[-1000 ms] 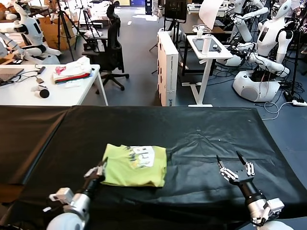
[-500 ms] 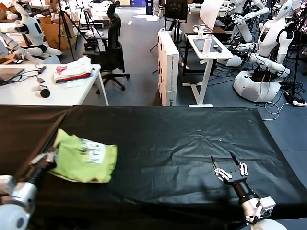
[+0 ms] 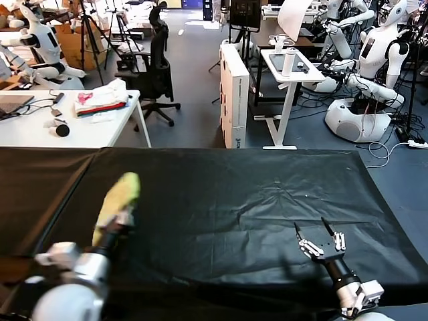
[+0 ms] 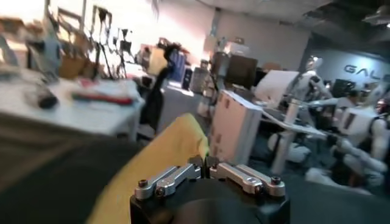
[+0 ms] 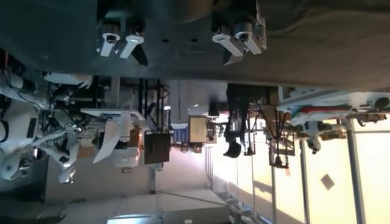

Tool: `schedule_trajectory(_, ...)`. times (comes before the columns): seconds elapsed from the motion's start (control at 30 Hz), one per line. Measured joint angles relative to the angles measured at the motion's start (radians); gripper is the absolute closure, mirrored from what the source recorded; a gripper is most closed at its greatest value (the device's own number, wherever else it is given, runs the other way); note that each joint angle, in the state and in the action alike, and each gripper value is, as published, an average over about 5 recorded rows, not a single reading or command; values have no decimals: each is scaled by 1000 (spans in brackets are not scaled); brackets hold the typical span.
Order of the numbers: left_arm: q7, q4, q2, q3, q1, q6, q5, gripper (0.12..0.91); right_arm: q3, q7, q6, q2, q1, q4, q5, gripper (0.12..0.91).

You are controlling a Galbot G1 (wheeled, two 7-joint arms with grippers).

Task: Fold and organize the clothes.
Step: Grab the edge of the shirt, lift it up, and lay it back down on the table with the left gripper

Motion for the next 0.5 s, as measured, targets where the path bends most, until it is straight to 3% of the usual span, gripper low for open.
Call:
schedule_trajectory(0.2, -24, 213, -160, 206, -82, -13, 35, 852, -34, 5, -71, -13, 24, 8, -15, 118)
schedule_trajectory(0.37, -20, 321, -204, 286, -138, -8, 49, 822, -87, -1, -155, -41, 62, 14, 19, 118)
schedule_trajectory(0.5, -7, 333, -204, 309, -161, -4, 55, 628, -148, 8, -245, -68, 115, 23, 106, 118)
